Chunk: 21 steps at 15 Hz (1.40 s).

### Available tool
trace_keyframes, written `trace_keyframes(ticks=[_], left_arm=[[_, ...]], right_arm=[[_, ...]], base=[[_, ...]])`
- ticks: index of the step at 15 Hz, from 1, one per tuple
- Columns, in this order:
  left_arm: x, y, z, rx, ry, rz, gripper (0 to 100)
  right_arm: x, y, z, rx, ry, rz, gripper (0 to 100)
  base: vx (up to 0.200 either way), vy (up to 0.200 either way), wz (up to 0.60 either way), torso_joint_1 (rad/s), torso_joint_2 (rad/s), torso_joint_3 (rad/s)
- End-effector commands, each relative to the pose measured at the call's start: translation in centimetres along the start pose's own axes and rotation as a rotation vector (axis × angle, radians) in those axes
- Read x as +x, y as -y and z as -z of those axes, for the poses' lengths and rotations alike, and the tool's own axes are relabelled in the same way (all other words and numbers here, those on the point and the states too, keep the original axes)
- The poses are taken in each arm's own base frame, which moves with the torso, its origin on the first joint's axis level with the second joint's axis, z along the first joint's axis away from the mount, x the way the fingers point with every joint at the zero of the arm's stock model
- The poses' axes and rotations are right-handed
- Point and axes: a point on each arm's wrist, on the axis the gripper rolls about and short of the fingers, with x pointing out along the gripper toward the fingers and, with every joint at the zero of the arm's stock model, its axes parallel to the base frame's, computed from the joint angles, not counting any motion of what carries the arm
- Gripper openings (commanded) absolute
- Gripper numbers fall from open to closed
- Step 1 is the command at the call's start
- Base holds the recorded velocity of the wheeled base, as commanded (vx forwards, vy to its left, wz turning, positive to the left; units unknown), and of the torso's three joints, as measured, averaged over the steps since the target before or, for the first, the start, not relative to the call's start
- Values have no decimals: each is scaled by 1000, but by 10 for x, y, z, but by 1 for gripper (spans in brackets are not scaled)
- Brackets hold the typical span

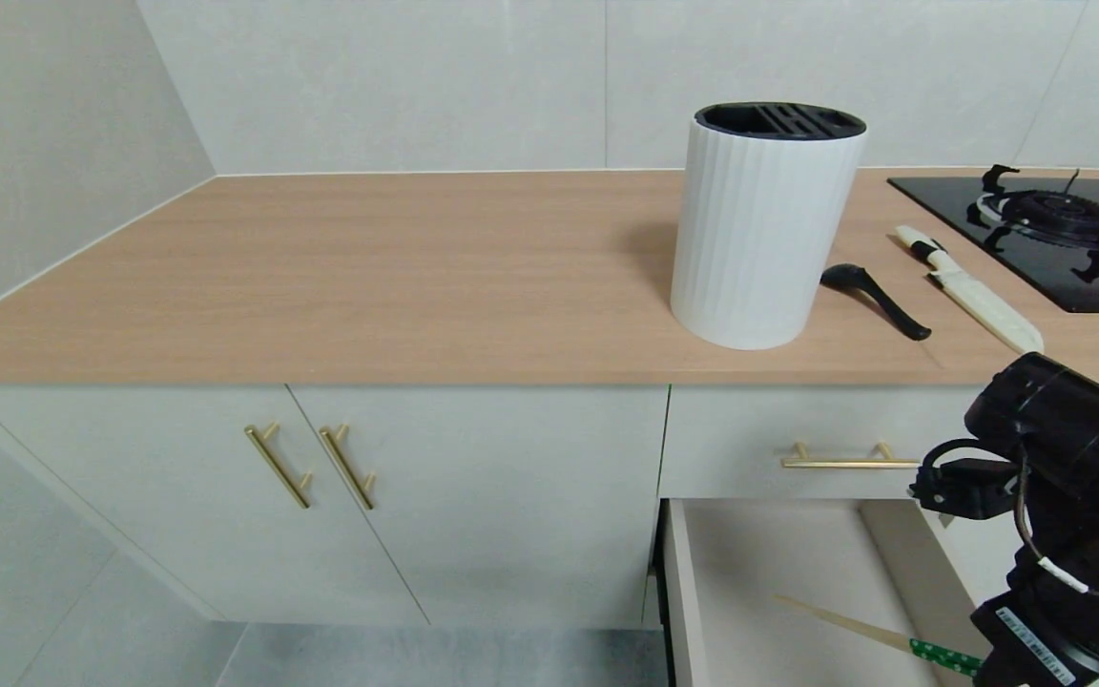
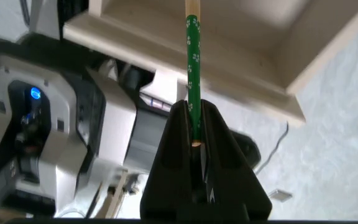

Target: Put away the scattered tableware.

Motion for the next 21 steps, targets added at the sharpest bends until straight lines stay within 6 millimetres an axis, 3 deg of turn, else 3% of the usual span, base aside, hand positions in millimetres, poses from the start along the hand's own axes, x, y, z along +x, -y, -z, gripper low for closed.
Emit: trace_keyframes(ticks=[1, 14, 21], left_arm=[[0, 0, 0, 0, -3, -1, 100], [0, 0, 0, 0, -1, -1, 100], [0, 0, 0, 0, -3, -1, 100]], right_arm=[[6, 0, -1, 0, -26, 3, 0], [-6, 0, 7, -1, 28, 3, 0], [-2, 0, -1, 26, 159, -13, 0]], base=[[0, 0, 0, -168, 373, 193], [0, 0, 0, -186, 445, 254], [0, 0, 0, -20, 48, 29]])
